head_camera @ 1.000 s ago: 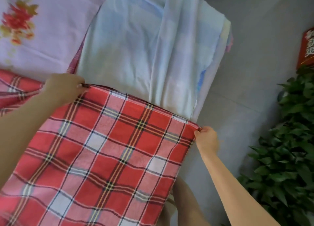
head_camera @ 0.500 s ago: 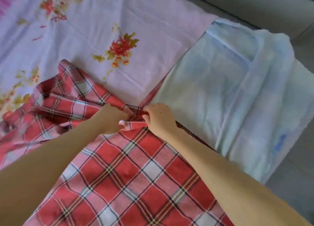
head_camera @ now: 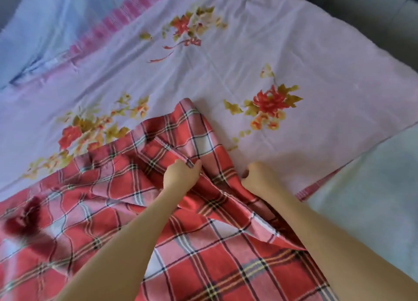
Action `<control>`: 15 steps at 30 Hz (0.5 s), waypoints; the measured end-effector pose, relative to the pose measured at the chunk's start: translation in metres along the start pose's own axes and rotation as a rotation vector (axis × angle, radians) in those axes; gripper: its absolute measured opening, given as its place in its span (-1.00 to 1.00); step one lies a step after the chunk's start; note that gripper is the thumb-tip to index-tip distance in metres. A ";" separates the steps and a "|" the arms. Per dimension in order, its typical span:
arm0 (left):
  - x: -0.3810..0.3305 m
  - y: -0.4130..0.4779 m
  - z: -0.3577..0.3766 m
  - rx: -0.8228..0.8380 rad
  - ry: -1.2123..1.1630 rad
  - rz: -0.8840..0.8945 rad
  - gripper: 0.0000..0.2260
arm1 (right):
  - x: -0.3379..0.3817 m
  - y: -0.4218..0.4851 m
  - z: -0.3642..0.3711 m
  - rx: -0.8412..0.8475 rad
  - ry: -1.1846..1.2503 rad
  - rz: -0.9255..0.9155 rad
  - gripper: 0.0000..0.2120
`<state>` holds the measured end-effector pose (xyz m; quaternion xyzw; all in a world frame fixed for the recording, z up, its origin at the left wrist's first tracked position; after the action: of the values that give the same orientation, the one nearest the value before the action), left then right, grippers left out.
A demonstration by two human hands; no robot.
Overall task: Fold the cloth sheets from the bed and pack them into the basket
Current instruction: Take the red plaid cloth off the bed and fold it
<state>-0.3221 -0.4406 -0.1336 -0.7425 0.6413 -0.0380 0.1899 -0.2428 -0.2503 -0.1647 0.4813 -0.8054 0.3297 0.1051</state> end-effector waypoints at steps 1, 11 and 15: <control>0.001 0.005 0.003 -0.002 0.003 -0.049 -0.43 | 0.005 0.002 0.001 0.021 0.008 0.008 -0.70; 0.038 0.031 -0.011 -0.019 -0.565 -0.234 -0.86 | 0.033 -0.002 -0.018 -0.210 -0.011 0.004 -0.91; 0.080 0.015 -0.027 -0.028 -0.902 -0.416 -0.80 | 0.046 -0.060 -0.063 -0.705 0.092 -0.169 -0.91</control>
<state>-0.3303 -0.5255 -0.1284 -0.7997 0.3339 0.2586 0.4267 -0.2252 -0.2622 -0.0680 0.4651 -0.8213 0.0430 0.3276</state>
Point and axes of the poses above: each hand's wrist, its own y-axis towards the middle knuckle, its own z-axis out of the palm, x = y × z, the point moved 5 cm from there along y, towards the middle knuckle, and after that the axes turned 7 degrees about -x, right-handed, at the moved point
